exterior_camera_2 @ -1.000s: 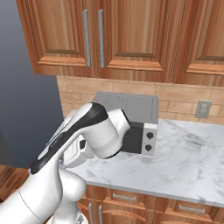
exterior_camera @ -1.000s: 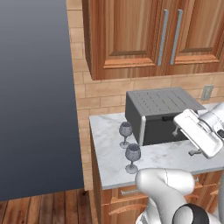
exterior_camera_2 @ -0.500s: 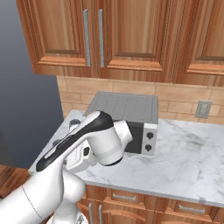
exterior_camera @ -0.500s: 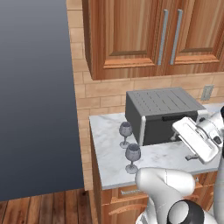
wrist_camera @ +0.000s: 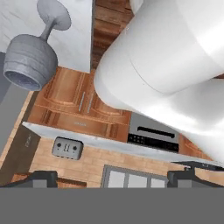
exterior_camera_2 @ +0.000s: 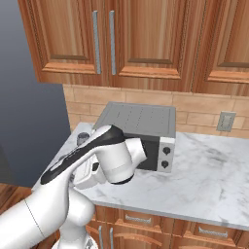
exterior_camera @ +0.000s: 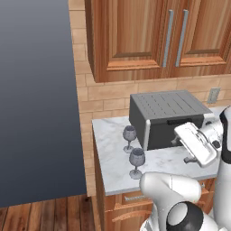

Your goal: Retrieve the wine glasses from the counter and place one next to each plate.

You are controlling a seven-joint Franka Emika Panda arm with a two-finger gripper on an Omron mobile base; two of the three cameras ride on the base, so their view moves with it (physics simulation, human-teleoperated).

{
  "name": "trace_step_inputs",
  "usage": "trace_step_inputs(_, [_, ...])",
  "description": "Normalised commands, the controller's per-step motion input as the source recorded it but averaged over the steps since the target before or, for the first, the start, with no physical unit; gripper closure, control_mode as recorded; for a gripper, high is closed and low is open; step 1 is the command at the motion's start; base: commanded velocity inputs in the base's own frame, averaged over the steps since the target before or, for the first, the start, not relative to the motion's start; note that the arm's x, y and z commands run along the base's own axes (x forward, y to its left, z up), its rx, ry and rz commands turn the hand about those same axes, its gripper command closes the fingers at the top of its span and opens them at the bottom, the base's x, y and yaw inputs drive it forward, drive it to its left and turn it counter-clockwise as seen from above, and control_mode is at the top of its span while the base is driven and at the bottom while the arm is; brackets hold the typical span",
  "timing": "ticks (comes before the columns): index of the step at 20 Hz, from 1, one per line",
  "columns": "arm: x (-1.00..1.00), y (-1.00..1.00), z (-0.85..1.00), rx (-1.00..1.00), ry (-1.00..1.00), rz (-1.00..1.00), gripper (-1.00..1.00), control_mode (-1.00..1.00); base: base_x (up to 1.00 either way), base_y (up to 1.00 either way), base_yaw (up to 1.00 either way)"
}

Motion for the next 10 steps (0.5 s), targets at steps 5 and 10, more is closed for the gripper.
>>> trace_step_inputs(5, [0.13,0.06,-0.12,0.00,0.00,0.00,-1.00,-1.00,0.00,0.00,0.00])
trace_step_inputs(10, [0.15,0.26,-0.26,0.00,0.00,-0.04,-1.00,-1.00,0.00,0.00,0.00])
